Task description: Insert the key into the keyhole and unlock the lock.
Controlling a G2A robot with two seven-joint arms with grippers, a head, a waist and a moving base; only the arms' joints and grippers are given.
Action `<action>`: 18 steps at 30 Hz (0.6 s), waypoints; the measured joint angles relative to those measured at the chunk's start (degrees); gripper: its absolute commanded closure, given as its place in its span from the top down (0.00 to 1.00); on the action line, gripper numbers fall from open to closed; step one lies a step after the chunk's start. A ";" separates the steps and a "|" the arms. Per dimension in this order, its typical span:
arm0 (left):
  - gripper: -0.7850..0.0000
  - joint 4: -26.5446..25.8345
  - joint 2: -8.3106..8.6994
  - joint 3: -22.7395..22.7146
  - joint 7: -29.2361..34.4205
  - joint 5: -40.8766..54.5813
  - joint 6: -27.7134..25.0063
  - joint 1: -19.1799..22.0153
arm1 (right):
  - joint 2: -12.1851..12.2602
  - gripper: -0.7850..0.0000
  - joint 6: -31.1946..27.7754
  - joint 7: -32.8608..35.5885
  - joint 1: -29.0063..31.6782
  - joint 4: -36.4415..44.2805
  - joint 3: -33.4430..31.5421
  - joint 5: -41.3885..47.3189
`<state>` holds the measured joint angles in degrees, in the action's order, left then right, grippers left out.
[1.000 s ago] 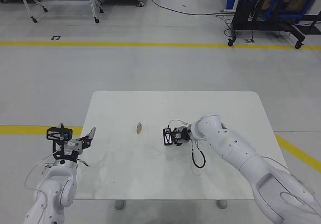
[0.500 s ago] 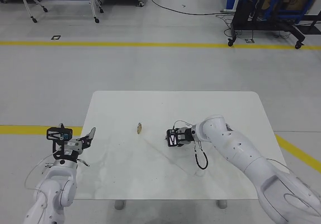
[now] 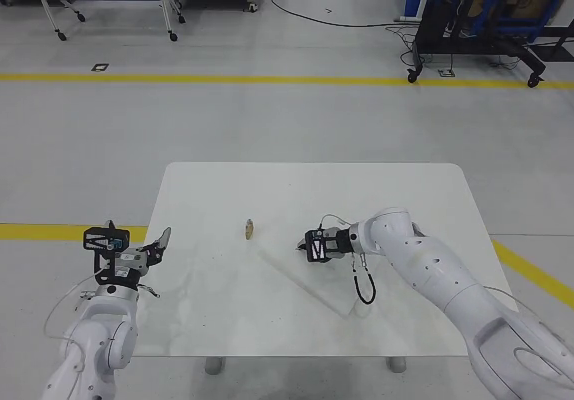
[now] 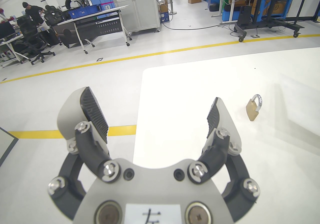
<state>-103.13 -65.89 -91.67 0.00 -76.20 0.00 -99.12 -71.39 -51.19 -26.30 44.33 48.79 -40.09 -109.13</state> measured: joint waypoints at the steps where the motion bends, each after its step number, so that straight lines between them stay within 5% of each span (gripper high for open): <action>1: 1.00 0.00 0.00 0.00 0.00 0.00 0.00 0.00 | 0.00 0.00 0.00 0.00 0.00 0.00 0.00 0.00; 8: 1.00 -0.92 -0.02 0.77 0.01 -0.72 -0.93 0.22 | 0.00 0.00 0.00 0.00 0.00 0.00 0.00 0.00; 18: 1.00 -5.96 -0.24 11.13 6.83 -16.15 -5.86 3.32 | 0.28 0.00 0.89 1.23 0.67 0.53 -0.20 -0.40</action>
<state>-109.09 -66.13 -80.54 6.83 -92.36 -5.86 -95.80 -71.11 -50.30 -25.07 45.00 49.32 -40.29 -109.53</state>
